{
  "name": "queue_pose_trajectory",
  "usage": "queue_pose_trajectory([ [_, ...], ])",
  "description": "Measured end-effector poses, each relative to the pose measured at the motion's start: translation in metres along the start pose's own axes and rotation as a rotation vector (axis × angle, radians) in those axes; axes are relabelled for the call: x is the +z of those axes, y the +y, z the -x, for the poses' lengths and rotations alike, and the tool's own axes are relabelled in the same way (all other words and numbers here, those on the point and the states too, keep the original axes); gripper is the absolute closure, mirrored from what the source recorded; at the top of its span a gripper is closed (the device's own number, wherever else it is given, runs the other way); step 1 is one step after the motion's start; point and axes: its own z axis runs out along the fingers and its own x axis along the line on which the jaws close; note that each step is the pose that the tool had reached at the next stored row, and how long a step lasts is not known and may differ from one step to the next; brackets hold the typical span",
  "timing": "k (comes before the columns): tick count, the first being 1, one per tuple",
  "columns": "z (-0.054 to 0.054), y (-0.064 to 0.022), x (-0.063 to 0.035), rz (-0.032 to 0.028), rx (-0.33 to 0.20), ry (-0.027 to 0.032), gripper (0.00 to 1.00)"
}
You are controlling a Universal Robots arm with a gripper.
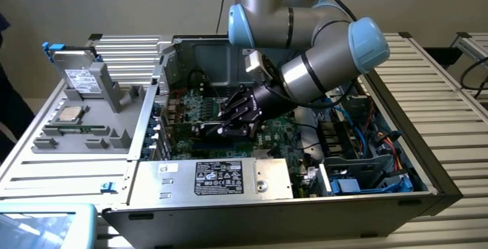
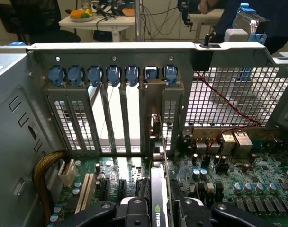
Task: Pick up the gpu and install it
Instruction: 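Insert the gpu into the slot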
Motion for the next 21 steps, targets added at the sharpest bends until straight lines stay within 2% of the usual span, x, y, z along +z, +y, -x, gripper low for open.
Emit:
queue_pose_trajectory([
  [3,-0.0001,0.0002,0.0002,0.0024,0.0,0.0001,0.72],
  [21,-0.0013,0.0007,0.0008,0.0026,0.001,0.0002,0.72],
])
